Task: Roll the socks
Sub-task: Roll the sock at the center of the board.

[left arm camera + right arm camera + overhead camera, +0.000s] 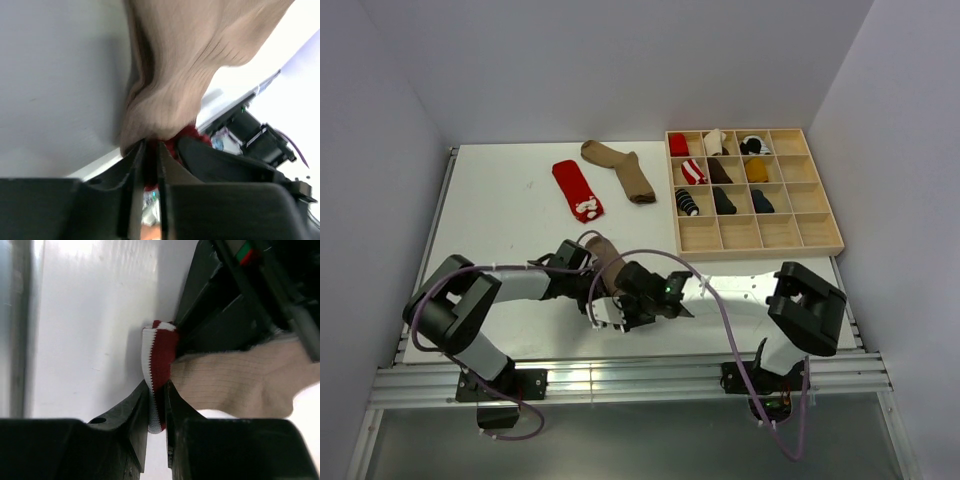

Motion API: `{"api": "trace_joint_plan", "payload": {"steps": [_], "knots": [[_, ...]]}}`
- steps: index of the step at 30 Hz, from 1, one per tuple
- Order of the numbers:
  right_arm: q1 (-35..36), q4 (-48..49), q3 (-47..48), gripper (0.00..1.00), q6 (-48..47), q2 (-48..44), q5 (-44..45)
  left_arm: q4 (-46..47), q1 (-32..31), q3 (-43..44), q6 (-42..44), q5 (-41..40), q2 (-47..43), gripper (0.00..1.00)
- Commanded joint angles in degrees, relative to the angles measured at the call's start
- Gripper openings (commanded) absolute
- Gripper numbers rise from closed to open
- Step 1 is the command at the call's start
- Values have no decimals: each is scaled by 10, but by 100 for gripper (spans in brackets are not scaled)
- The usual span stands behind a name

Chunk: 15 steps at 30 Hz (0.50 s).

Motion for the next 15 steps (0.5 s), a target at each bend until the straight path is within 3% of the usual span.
{"api": "trace_joint_plan", "payload": {"steps": [1,5,10,15], "knots": [[-41,-136,86,18,21,29,-125,-23,7,-7,6,-69,-48,21],[-89,-237,149,18,20,79,-196,-22,21,-27,3,-131,-104,30],[-125,-334,217,18,6,151,-262,-41,27,-48,9,-250,-197,34],[-169,-427,309,18,-11,251,-338,-8,25,-97,23,-299,-296,37]]}}
